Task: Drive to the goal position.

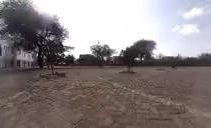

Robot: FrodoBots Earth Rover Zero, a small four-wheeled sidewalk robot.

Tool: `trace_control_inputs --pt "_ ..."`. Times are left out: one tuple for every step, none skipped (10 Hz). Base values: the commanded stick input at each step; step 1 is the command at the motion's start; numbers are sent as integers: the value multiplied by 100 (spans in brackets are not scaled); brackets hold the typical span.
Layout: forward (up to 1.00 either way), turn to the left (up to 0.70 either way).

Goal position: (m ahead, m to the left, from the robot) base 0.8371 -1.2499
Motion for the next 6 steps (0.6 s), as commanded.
trace_control_inputs --pt "70 0" --pt "70 0" --pt "70 0" --pt "70 0" --pt "70 0" --pt "70 0"
